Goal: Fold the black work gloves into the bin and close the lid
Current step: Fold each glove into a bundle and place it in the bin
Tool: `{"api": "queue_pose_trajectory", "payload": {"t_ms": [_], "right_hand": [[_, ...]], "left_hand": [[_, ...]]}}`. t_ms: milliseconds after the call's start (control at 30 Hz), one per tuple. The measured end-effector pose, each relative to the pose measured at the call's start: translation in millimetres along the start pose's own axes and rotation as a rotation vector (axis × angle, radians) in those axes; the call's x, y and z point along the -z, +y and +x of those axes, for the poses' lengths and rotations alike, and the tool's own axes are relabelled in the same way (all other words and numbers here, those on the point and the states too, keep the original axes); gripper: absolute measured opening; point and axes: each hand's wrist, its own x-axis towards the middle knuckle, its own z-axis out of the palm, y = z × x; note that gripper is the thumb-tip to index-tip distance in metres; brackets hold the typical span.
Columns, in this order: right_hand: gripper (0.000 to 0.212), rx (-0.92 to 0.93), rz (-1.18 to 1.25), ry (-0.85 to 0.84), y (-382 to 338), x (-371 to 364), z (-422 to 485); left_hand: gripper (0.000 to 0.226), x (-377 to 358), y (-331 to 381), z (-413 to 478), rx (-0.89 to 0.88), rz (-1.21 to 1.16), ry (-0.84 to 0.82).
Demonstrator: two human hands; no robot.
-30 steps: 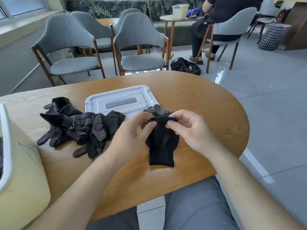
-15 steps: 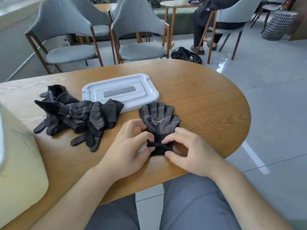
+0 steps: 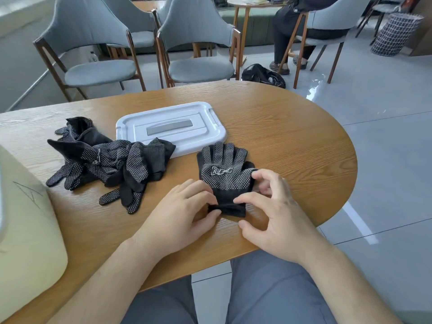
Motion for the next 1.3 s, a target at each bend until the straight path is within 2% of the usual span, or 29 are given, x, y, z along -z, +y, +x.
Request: {"api": "queue_pose_trajectory", "payload": {"t_ms": [67, 200, 300, 367, 433, 633, 767, 833, 900, 1000, 1067, 1167, 1300], "right_hand": [[0.03, -0.008, 0.015, 0.047, -2, -2, 7], [0.028, -0.002, 0.112, 0.251, -7, 7, 39], [0.017, -0.124, 0.324, 0.233, -18, 32, 67], [0.011, -0.182, 0.512, 0.19, -24, 49, 82], [0.011, -0.175, 0.596, 0.199, -29, 62, 95], [0.012, -0.149, 0.623, 0.272, -35, 82, 109], [0.015, -0.147, 0.65, 0.253, -39, 86, 106], [0.015, -0.154, 0.669, 0.243, -40, 88, 103], [0.012, -0.165, 0.692, 0.223, -39, 90, 101], [0.006, -0.173, 0.695, 0.172, -41, 95, 101], [0.004, -0.18, 0.658, 0.125, -40, 97, 106], [0.004, -0.233, 0.569, 0.073, -37, 98, 121], [0.007, -0.238, 0.604, 0.115, -42, 101, 143]], "left_hand": [[0.018, 2, 2, 8, 0.048, -0.061, 0.05], [0.013, 22, 12, 34, 0.308, -0.335, 0.201], [0.032, 39, 14, 60, 0.435, -0.531, 0.237], [0.035, 48, 12, 77, 0.445, -0.547, 0.241], [0.034, 58, 12, 93, 0.443, -0.62, 0.268], [0.031, 74, 23, 110, 0.432, -0.785, 0.263], [0.031, 73, 27, 112, 0.437, -0.881, 0.336], [0.039, 73, 28, 111, 0.434, -0.916, 0.343], [0.044, 74, 28, 110, 0.423, -0.909, 0.331], [0.032, 77, 29, 109, 0.44, -0.881, 0.293], [0.012, 81, 27, 112, 0.445, -0.741, 0.266], [0.01, 88, 19, 124, 0.408, -0.35, 0.248], [0.008, 98, 16, 141, 0.389, -0.288, 0.351]]}}
